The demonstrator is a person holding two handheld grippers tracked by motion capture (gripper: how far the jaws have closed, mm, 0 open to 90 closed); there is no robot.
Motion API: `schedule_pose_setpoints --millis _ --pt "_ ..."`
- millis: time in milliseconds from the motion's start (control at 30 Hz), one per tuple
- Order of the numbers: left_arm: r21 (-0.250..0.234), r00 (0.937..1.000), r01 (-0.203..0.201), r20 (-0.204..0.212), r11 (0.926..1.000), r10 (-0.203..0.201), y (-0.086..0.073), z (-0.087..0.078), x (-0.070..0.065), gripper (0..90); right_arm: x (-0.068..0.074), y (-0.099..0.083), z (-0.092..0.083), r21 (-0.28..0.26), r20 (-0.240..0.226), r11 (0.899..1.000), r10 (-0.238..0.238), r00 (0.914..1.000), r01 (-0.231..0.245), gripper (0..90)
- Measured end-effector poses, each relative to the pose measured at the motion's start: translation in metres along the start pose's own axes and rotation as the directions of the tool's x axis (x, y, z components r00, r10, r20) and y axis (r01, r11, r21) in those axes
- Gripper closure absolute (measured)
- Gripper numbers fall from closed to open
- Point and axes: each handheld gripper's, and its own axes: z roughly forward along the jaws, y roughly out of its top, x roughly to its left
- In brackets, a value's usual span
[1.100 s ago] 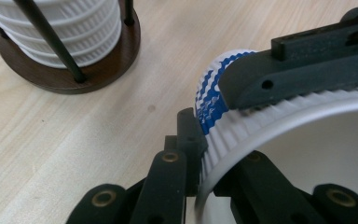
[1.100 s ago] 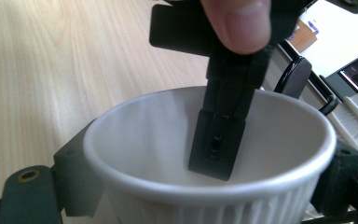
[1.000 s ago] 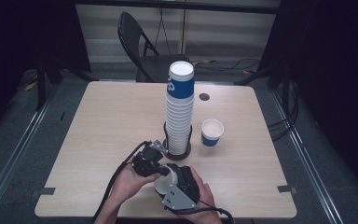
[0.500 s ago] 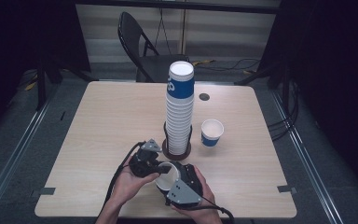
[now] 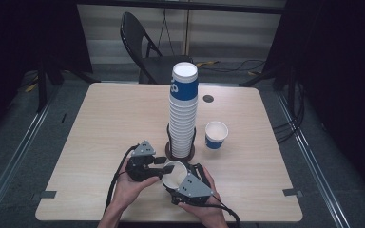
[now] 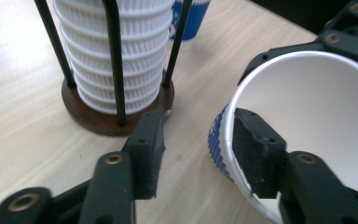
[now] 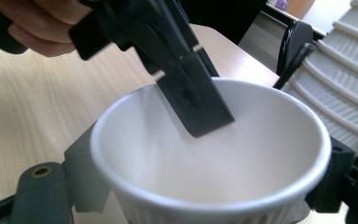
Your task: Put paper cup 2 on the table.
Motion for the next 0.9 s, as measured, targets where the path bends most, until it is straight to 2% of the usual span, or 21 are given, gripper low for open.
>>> schedule_pose_setpoints --millis 133,233,267,300,400,567,667,733,800,867,900 --pt "-0.046 0.9999 0.013 -0.001 0.9989 -0.013 -0.005 -0.002 0.002 45.9 -0.004 -0.001 0.0 0.001 0.009 1.0 0.031 0.9995 -0.031 19.6" --pt "-0.075 0.9994 0.034 -0.007 0.9966 -0.034 -0.008 -0.004 0.005 36.2 -0.006 -0.003 -0.001 0.002 0.016 0.999 0.052 0.9985 -0.052 19.5" --pt "-0.096 0.999 0.045 0.007 0.9944 -0.044 -0.009 -0.004 0.006 30.5 -0.007 -0.004 -0.001 0.005 0.019 0.998 0.059 0.9981 -0.059 19.5" --pt "-0.113 0.9986 0.051 0.02 0.9923 -0.049 -0.01 -0.006 0.007 30.2 -0.008 -0.005 -0.002 0.007 0.024 0.998 0.07 0.9972 -0.07 19.5" --pt "-0.139 0.9987 0.049 -0.007 0.9891 -0.051 -0.012 -0.008 0.009 26.8 -0.012 -0.01 -0.004 0.004 0.034 0.995 0.104 0.994 -0.104 19.4" --pt "-0.17 0.9984 0.048 -0.02 0.9843 -0.052 -0.014 -0.01 0.012 15.5 -0.021 -0.016 -0.01 0.019 0.06 0.99 0.141 0.9881 -0.143 19.3" --pt "-0.18 0.9986 0.029 -0.039 0.9832 -0.036 -0.017 -0.011 0.011 15.6 -0.028 -0.02 -0.014 0.021 0.077 0.983 0.179 0.9808 -0.181 19.3" --pt "-0.189 0.9965 0.013 -0.079 0.9819 -0.028 -0.02 -0.012 0.012 15.6 -0.033 -0.022 -0.017 0.022 0.092 0.98 0.196 0.9762 -0.199 19.4" --pt "-0.205 0.9893 0.002 -0.142 0.9789 -0.032 -0.024 -0.013 0.013 15.6 -0.038 -0.024 -0.021 0.012 0.104 0.974 0.224 0.9691 -0.226 19.4" --pt "-0.224 0.9842 -0.006 -0.174 0.9747 -0.034 -0.03 -0.015 0.014 15.7 -0.044 -0.026 -0.025 0.0 0.124 0.969 0.246 0.9613 -0.248 19.4" --pt "-0.24 0.9834 0.001 -0.176 0.9709 -0.044 -0.033 -0.016 0.015 15.8 -0.047 -0.026 -0.027 -0.004 0.129 0.966 0.259 0.9573 -0.26 19.3"
